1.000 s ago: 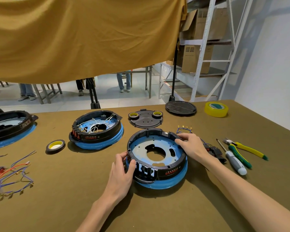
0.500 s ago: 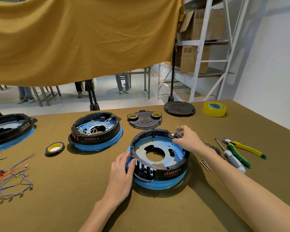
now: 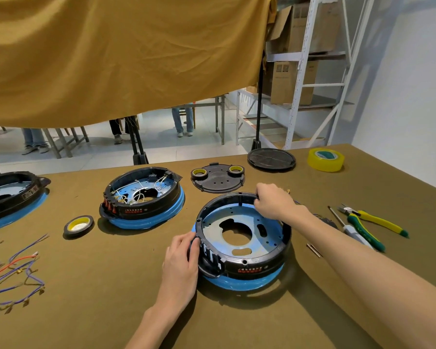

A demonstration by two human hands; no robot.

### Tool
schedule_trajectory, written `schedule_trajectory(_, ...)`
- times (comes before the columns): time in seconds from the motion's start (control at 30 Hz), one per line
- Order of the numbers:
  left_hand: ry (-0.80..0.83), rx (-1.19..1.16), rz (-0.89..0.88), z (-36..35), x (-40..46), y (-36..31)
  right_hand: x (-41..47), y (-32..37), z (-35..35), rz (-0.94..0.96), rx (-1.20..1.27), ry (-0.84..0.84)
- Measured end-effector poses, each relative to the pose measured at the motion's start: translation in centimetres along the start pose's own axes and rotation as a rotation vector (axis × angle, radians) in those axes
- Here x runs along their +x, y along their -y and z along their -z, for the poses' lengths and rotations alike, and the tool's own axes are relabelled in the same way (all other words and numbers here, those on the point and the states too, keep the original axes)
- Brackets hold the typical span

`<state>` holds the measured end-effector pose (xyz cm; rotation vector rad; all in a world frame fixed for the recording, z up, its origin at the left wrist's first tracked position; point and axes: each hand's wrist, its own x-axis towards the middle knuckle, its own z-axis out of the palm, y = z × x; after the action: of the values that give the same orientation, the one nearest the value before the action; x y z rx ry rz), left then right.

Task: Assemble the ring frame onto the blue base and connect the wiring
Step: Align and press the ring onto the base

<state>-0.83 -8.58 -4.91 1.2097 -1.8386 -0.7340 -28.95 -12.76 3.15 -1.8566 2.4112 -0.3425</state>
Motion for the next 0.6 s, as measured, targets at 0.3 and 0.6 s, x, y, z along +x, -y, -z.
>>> schedule_trajectory(0.3, -0.049, -0.027, -0.006, 0.3, 0.4, -0.2, 2.1, 2.1, 1.2, 0.223, 0.081, 0.22)
schedule_trajectory(0.6, -0.068, -0.043, 0.03, 0.3, 0.5, 0.1, 3.7, 2.6, 1.6, 0.297, 0.066, 0.286)
